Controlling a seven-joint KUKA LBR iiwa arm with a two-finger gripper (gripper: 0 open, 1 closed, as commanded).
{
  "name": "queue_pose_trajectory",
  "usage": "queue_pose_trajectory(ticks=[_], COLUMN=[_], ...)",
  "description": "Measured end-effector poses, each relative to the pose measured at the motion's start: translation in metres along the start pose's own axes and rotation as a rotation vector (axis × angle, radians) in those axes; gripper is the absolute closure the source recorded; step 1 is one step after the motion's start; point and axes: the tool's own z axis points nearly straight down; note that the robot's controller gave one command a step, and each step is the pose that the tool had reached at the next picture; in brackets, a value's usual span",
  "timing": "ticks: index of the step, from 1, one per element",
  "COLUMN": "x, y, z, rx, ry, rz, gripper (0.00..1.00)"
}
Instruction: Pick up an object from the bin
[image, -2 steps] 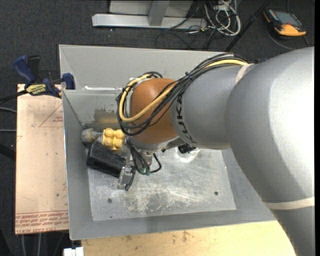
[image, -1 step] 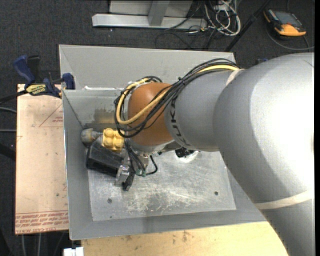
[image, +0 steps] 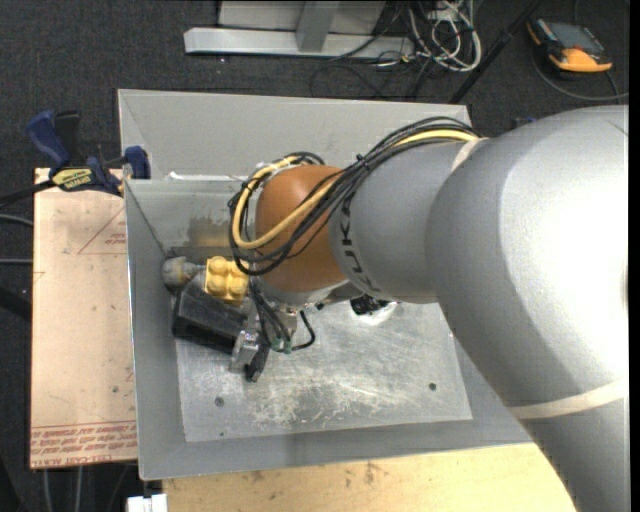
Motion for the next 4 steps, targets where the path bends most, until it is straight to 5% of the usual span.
queue_pose_trajectory(ticks=[1,2,3,4], x=[0.000,0.009,0.010,0.003], y=[0.000,0.000,0.001,-0.002], z=[0.000,-0.040,-0.062,-0.004], rx=[0.000,0.014,0.005,0.014], ry=[0.000,0.024,0.008,0.018], rz=[0.000,-0.015,-0.028,0.009], gripper=[1.00,1.00,1.00,1.00])
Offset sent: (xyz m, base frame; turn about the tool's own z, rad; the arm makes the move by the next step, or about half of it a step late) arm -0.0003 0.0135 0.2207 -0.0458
